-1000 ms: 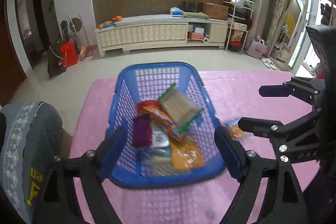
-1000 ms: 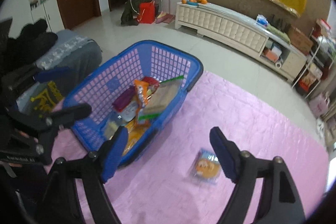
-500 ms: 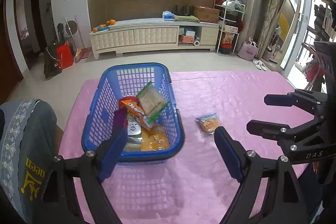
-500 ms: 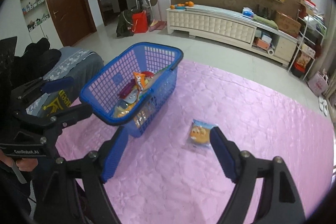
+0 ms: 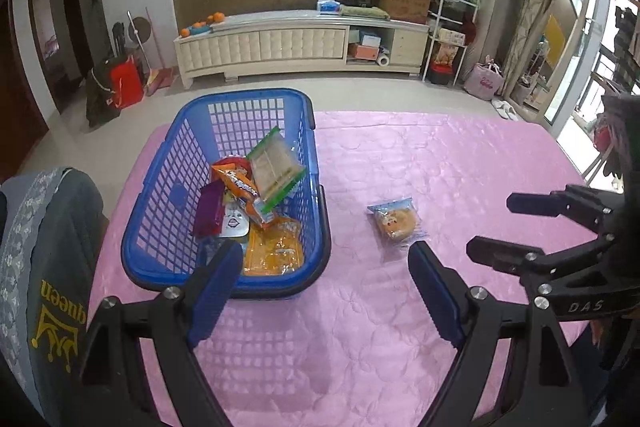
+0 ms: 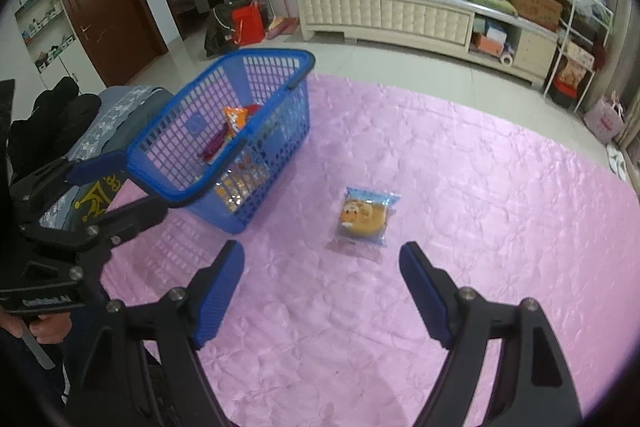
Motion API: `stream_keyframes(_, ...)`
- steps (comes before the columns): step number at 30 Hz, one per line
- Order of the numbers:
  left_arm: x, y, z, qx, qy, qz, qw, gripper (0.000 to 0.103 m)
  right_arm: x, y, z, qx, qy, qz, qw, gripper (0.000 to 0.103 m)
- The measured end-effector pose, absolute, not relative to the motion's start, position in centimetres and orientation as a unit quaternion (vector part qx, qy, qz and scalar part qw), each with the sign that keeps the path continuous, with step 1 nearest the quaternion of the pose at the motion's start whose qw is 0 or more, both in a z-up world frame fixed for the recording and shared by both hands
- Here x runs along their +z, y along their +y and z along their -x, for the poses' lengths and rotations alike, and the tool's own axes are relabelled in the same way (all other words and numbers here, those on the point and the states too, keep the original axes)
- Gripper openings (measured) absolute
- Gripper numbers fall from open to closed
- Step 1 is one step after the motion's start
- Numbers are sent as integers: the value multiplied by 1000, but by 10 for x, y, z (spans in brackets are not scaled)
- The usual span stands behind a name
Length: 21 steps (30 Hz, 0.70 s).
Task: Organize snacks
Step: 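Move the right tool over the round pastry bag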
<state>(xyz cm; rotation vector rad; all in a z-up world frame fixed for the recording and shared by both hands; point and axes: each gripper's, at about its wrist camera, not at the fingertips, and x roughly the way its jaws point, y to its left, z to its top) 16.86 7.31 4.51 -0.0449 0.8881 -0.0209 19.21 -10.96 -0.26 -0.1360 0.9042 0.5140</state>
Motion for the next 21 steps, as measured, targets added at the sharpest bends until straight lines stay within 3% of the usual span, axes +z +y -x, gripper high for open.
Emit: stream_keyframes(21,26,131,-235,37,486,71,870,83,-55,-74,-283,234,530,84,811,83)
